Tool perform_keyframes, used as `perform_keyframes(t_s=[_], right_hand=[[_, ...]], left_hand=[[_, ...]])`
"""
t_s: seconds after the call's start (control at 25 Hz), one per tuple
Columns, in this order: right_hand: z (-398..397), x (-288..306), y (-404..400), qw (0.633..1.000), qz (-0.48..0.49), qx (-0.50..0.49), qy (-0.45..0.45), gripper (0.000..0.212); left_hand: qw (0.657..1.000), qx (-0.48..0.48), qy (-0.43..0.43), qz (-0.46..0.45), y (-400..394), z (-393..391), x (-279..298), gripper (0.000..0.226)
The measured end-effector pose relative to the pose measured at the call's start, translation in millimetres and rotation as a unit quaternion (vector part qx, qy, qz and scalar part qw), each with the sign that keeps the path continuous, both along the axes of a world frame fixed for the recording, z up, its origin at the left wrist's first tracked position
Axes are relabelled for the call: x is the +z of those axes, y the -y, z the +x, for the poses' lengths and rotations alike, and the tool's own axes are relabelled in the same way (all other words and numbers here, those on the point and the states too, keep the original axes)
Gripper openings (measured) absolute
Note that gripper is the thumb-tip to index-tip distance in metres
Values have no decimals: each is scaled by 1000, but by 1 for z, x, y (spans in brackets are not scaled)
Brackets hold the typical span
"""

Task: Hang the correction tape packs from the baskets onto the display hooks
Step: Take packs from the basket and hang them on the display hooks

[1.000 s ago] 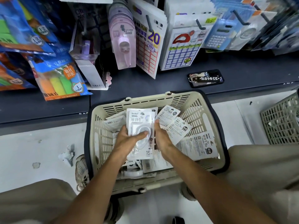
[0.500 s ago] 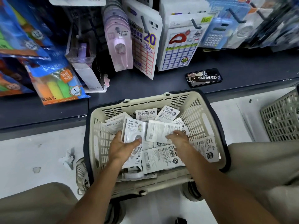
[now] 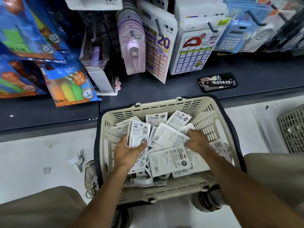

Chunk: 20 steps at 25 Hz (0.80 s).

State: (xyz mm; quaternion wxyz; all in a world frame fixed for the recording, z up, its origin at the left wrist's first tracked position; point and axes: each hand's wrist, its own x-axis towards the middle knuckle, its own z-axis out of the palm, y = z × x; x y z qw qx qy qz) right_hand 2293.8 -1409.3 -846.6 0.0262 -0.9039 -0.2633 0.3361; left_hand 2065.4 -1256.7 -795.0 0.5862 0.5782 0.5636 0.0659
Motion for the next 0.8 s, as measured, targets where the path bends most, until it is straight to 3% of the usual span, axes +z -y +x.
perform_keyframes(t_s=[0.08,0.16,0.32,0.4,0.48,0.52,0.64,0.68,0.76,0.8], right_hand=[[4,10,-2,995,66,3,-71,25],[8,36,-17,977,176,-24,-117,15],[14,108,-69,945,292,-47,-141,38],[9,130,-87,928,286,-112,-210,29],[1,141,-94,884,236,-167,-367,15],[-4,143,-94,845,220,-190,-448,12],[-17,129,-88,761,225,-248,-556,18],[-21,122,-84,748,222,-262,-568,19],[-29,106,-82,735,203,-291,-578,17],[-34,100,-84,732,199,-294,-582,15]], left_hand=[[1000,9,4,-3,-1,3,0,42],[999,28,13,-16,-3,5,1,39],[997,61,42,-22,-9,10,9,46],[996,55,73,-12,-14,10,12,52],[995,9,97,-9,-16,11,17,48],[995,-20,96,-17,-18,12,16,46],[992,-26,98,-74,-19,9,26,31],[988,-25,107,-111,-20,7,29,43],[977,-47,122,-169,-20,1,28,99],[975,-72,114,-175,-19,0,28,109]])
